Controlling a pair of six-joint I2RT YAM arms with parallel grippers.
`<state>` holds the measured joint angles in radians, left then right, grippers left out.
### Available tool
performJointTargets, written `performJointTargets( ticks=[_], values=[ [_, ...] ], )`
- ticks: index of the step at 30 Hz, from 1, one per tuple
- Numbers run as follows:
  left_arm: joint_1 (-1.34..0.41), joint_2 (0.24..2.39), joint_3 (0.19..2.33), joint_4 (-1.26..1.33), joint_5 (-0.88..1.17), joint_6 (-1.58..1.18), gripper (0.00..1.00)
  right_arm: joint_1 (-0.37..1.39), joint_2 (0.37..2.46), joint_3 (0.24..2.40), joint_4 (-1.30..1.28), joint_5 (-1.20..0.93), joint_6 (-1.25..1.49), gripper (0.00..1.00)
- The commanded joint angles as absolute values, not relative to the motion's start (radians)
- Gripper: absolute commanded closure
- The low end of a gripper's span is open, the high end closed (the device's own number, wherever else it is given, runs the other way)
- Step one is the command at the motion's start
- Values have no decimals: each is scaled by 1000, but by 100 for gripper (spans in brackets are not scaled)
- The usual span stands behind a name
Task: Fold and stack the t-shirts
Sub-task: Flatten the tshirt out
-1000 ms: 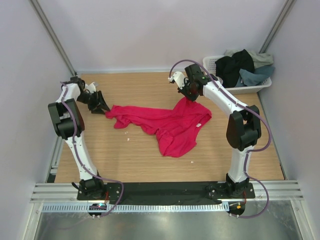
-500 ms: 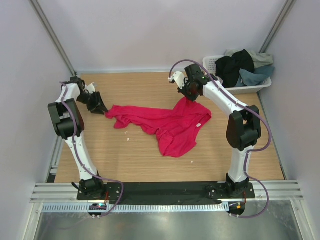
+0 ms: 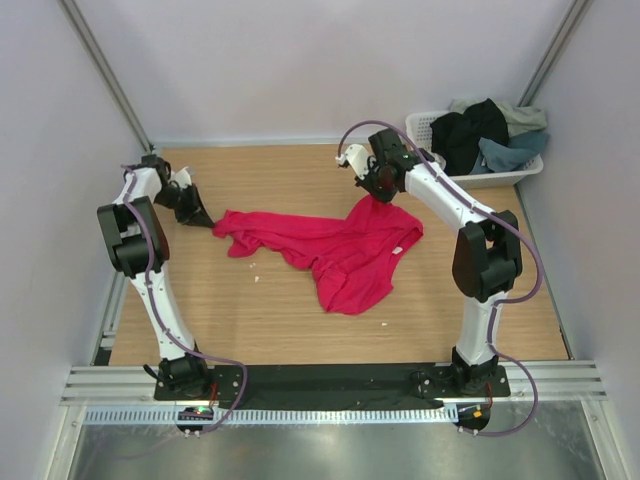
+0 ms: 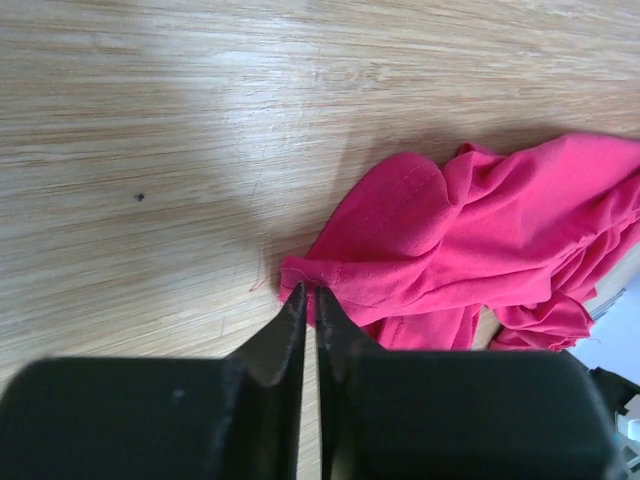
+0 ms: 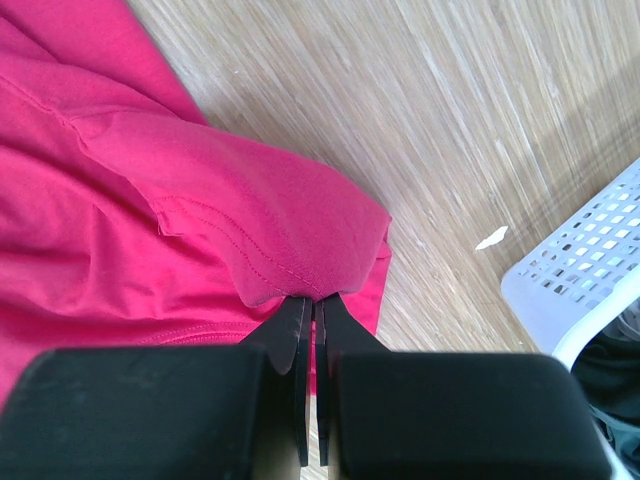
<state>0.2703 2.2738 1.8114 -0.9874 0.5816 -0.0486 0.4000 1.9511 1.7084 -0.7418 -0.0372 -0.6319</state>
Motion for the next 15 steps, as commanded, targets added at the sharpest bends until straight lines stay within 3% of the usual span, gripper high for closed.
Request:
performJointTargets(
  ticks=[1,2,15],
  values=[
    [276,2272,1851,-969,611,-55,96,411,1928,1704,-735,-18,-649,99],
    [275,2264,1852,-968,612,-55,100,410,1930,1704,-735,-17,-647,99],
    [273,2149,1879,-983,595,-25,100,413,1899,1707,-713,34,-649,99]
  ],
)
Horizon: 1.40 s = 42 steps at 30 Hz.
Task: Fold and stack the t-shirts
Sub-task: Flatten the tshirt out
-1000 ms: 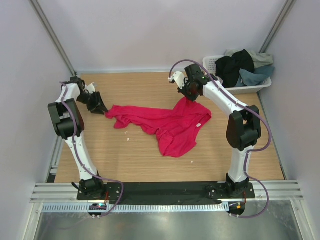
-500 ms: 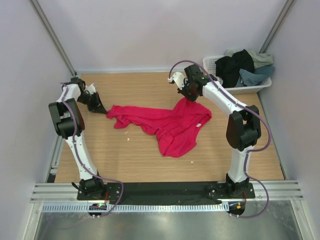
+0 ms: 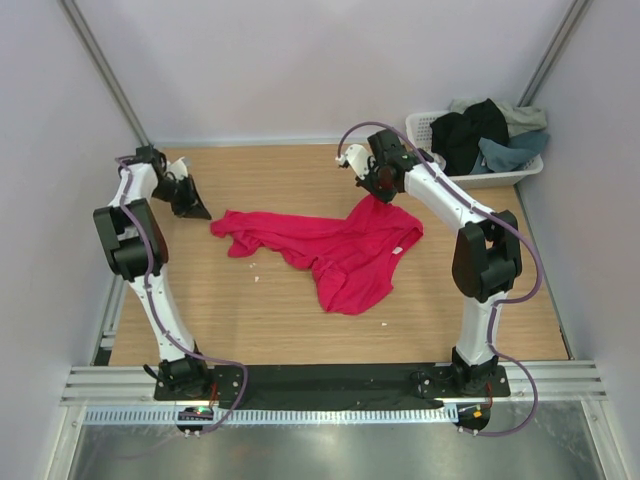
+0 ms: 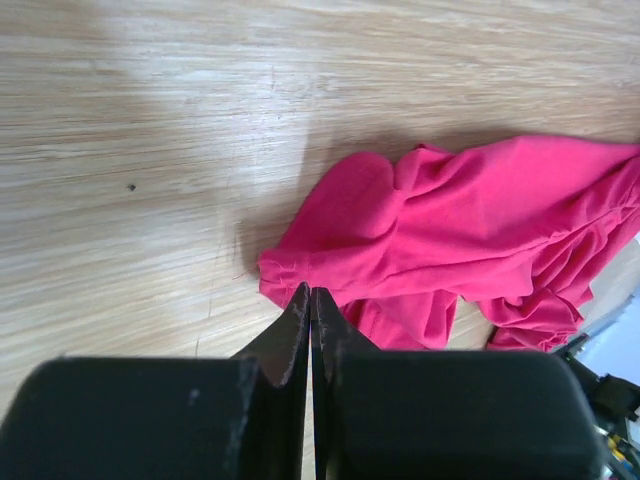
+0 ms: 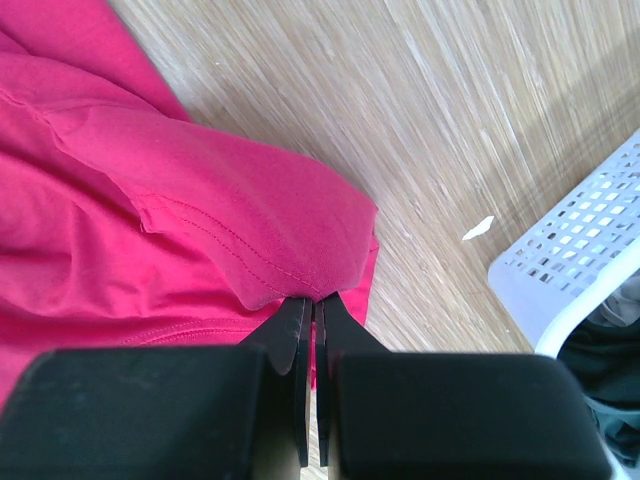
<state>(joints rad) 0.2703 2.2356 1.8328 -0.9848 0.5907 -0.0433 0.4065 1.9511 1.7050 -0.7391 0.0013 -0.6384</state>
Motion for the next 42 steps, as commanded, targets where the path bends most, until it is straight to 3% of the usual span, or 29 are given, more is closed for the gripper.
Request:
performJointTargets(
  ticks=[1,2,5,9,24,29,35,42],
  values=[
    [272,2143,1873,-980,571,-25,100,411,1901,1706,-712,34,-649,99],
    [268,2144,1870,-982,555,-29,94,413,1901,1704,-712,32,-650,99],
    [268,2167,1853,-982,519,-44,58,411,1902,1703,-713,26,-649,99],
    [268,2197,1830,-971,511,-46,49,411,1904,1703,-712,26,-650,99],
    [267,2289,1870,-971,548,-46,56,411,1896,1686,-713,49,-658,99],
    [267,2292,1870,-973,561,-48,64,411,1907,1687,-713,49,-660,99],
    [268,2267,1848,-976,574,-54,58,413,1921,1698,-713,41,-657,99],
    [267,2260,1829,-976,597,-54,59,411,1933,1712,-713,29,-652,99]
  ],
)
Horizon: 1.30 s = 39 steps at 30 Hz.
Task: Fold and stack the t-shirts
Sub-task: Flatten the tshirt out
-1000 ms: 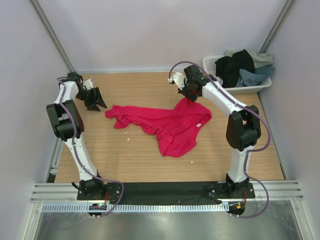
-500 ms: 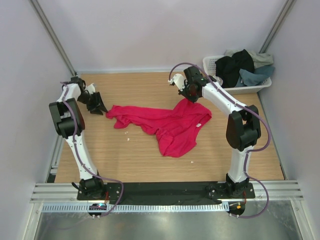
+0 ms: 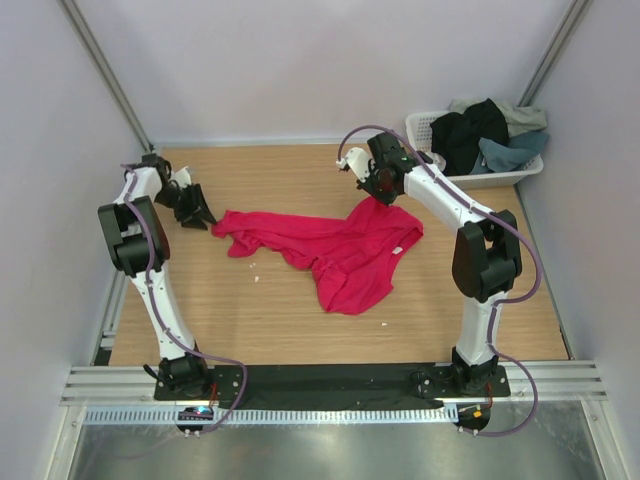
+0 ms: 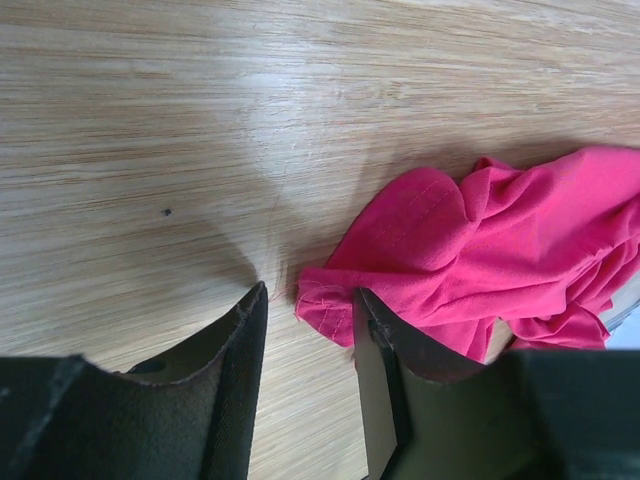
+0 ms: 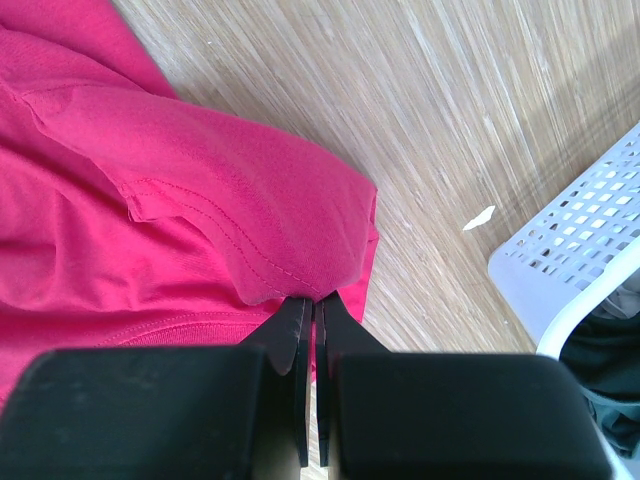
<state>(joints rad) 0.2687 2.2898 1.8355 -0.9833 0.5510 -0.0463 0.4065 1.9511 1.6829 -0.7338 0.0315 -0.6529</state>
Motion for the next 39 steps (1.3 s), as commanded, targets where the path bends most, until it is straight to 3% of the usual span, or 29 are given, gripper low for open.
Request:
performJointTargets(
  ticks=[1,15,18,24,26,39],
  values=[
    [267,2261,1829,-974,597,-54,60,413,1936,1713,-713,29,-650,99],
    [253,2270,1824,-963,609,-55,65,413,1921,1692,-712,37,-653,99],
    [250,2272,1827,-962,607,-57,71,413,1916,1692,-713,40,-655,99],
    [250,2252,1827,-966,604,-52,97,413,1905,1677,-707,49,-657,99],
    [250,2235,1828,-968,604,-49,100,413,1899,1675,-704,57,-657,99],
    [250,2001,1994,-1049,607,61,100,319,1758,1724,-568,285,-561,99]
  ],
)
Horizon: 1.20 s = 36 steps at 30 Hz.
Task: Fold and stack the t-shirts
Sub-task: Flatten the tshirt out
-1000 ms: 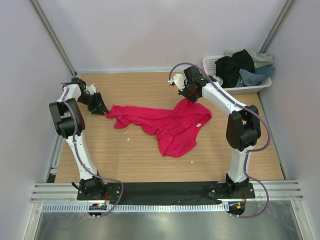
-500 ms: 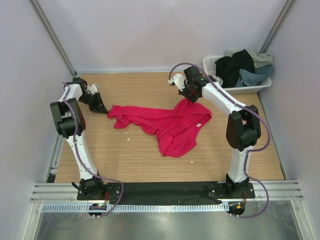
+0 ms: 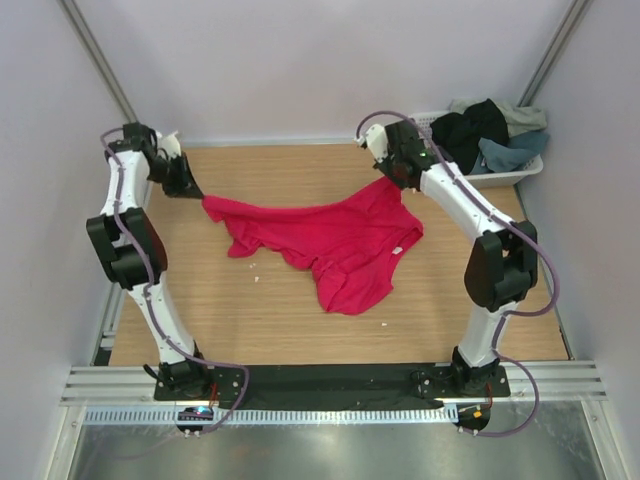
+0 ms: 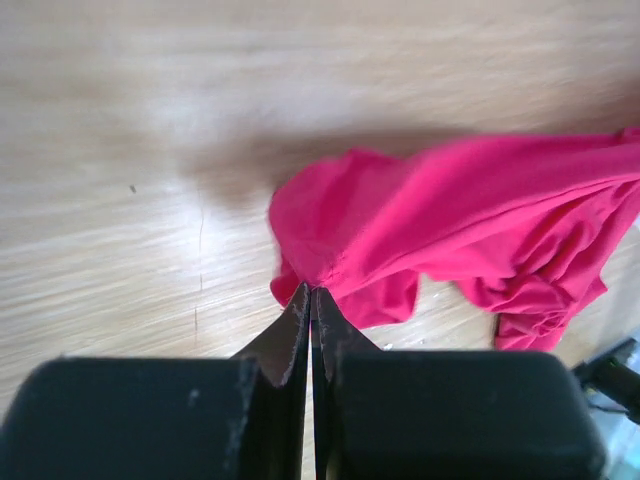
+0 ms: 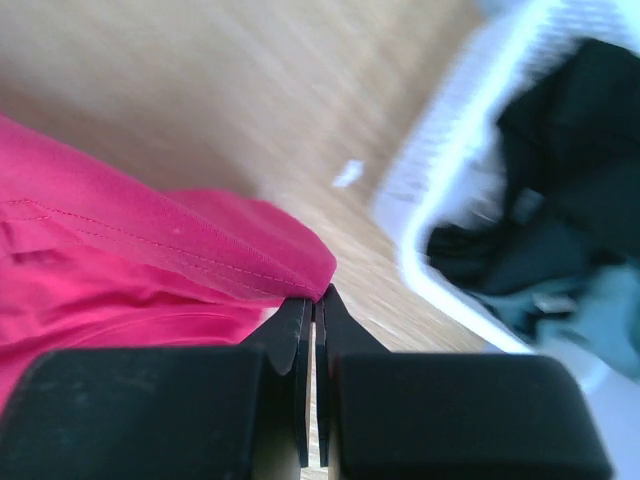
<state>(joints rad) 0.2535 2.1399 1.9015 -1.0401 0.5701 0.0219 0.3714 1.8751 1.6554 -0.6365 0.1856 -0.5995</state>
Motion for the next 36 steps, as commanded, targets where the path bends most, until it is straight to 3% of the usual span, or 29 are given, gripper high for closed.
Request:
performJointTargets(
  ticks=[1,14,26,31,36],
  values=[
    [250,1991,2034,-1052,615,61,100,308,1747,1735,-569,301,-555,99],
    [250,1671,2065,-1060,658,61,100,200,1430,1690,-561,279,-393,99],
    [250,1347,2111,-1052,594,143,100,120,1278,1948,-670,117,-298,99],
    [244,1322,1906,-1065,711,25,100,120,1172,1815,-678,86,-258,99],
    [112,1385,1713,-1051,766,-51,91,120,1147,1677,-680,31,-264,99]
  ],
)
